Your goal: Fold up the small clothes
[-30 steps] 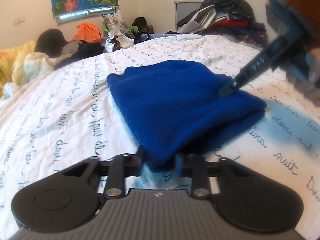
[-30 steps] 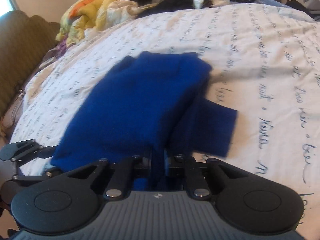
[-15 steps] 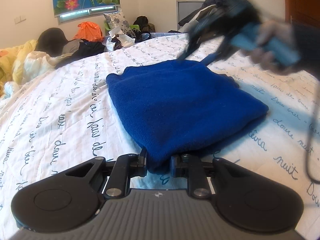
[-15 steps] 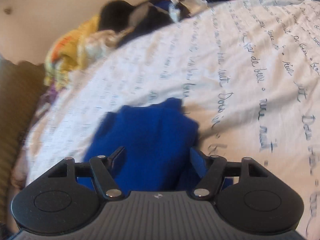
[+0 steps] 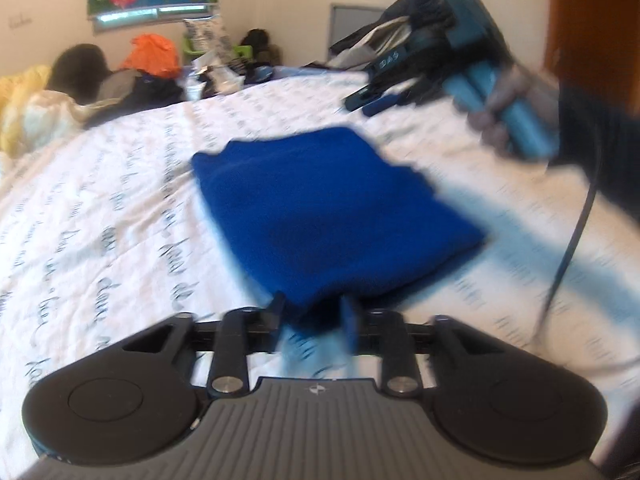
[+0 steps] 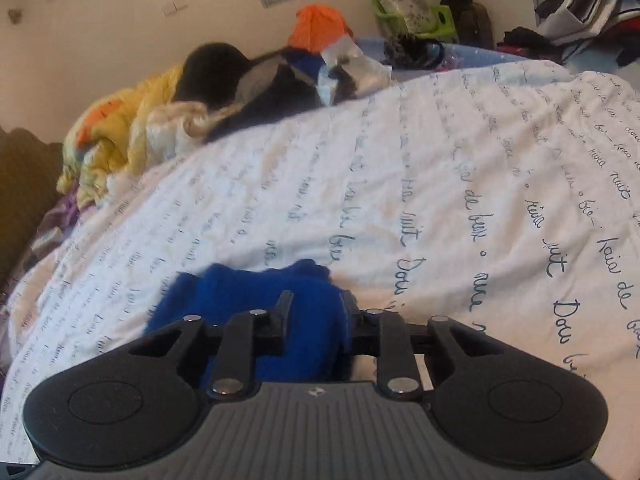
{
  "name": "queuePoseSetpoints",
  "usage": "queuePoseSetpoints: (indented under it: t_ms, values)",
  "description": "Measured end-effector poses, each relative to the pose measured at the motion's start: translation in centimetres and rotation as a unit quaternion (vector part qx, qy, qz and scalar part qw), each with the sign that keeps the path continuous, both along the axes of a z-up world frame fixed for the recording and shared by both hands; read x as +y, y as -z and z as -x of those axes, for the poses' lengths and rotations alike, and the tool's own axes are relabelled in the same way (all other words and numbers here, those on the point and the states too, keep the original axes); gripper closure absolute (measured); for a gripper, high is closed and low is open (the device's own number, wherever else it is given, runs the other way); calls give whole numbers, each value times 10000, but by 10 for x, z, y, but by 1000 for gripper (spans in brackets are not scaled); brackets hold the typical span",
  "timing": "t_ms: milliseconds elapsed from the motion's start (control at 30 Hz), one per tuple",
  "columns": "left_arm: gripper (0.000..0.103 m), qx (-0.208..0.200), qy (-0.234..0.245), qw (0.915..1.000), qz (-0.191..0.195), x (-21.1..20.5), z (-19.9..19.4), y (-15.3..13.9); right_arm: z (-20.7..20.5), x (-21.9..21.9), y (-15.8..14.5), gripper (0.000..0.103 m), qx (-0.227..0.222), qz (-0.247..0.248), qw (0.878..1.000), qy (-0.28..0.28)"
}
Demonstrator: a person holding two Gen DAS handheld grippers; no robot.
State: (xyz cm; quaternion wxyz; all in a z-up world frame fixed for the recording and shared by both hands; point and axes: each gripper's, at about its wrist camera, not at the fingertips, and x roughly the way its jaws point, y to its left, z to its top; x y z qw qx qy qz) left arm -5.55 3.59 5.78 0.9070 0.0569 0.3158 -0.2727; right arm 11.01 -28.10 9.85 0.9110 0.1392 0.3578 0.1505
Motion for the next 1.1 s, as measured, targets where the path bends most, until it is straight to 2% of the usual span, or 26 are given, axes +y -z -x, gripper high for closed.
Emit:
queuePoseSetpoints:
  t_ms: [33,67,100,133,167,233,267,333,367,433,467,533,633,667,700,733,767,800,833,867,933,1000,1033,1067,1100]
  values:
    - [46,-14,98,9999,127,-2,-2,-6,5,6,-2,61,11,-93,9997,-237]
    - [33,-133,147,9996,214,-8,-4,-10,9,17,-3,46,29,-68,9986,-520]
    - [23,-304,172,9991,232,-16,-7,-12,11,30,0,40,32,60,9973,-731]
    - [19,-414,212,9988,160,-30,-14,-11,10,42,4,36,47,213,9956,-912]
    - [17,-351,251,9991,63,-39,-24,-4,4,56,12,37,158,366,9935,-1071]
    - [27,270,171,9994,-147,-52,-50,25,-14,66,42,38,453,812,9892,-1132]
    - [30,149,102,9998,-82,-51,-50,32,-13,61,49,38,14,883,9888,-1205]
    - [31,124,113,9998,-108,-51,-43,27,-17,49,47,38,162,517,9931,-1038]
    - [32,166,81,9998,84,-44,-37,20,-16,50,40,38,289,528,9933,-987]
    - [21,232,-51,9978,621,-22,-25,11,1,45,22,37,221,605,9944,-835]
    - [13,269,-227,9965,754,-12,-22,9,13,35,13,36,131,449,9961,-752]
    - [13,476,-572,9927,947,6,-21,10,33,9,6,34,209,-128,9977,-636]
    - [16,1163,-966,9768,1517,26,-39,19,55,-8,14,34,672,-559,9936,-716]
    - [20,1393,-1009,9710,1660,27,-48,24,60,-5,20,34,772,-498,9925,-802]
    - [29,1604,-995,9665,1741,25,-56,30,63,1,27,34,868,-350,9917,-884]
    - [30,1494,-1048,9676,1744,23,-58,31,66,8,34,46,910,-211,9911,-944]
    - [51,1475,-1107,9690,1641,20,-62,31,68,16,41,79,920,14,9903,-1046]
    - [76,1542,-1165,9695,1508,18,-67,30,71,21,45,83,796,299,9899,-1130]
    - [77,1644,-1223,9675,1482,22,-71,30,72,15,48,87,643,353,9901,-1194]
    - [74,1775,-1224,9636,1579,29,-76,31,68,4,50,87,699,107,9913,-1109]
    - [74,1856,-1311,9612,1565,40,-74,29,66,-8,50,87,836,-236,9915,-969]
    - [70,1901,-1364,9589,1606,47,-68,24,75,-7,44,75,909,-260,9916,-879]
    - [68,1969,-1376,9546,1764,52,-66,23,81,-9,40,54,969,-300,9923,-711]
    - [62,2104,-1351,9481,1965,56,-64,24,87,-16,36,21,965,-407,9928,-581]
    - [52,2294,-1345,9382,2217,61,-62,28,95,-25,35,8,917,-688,9923,-468]
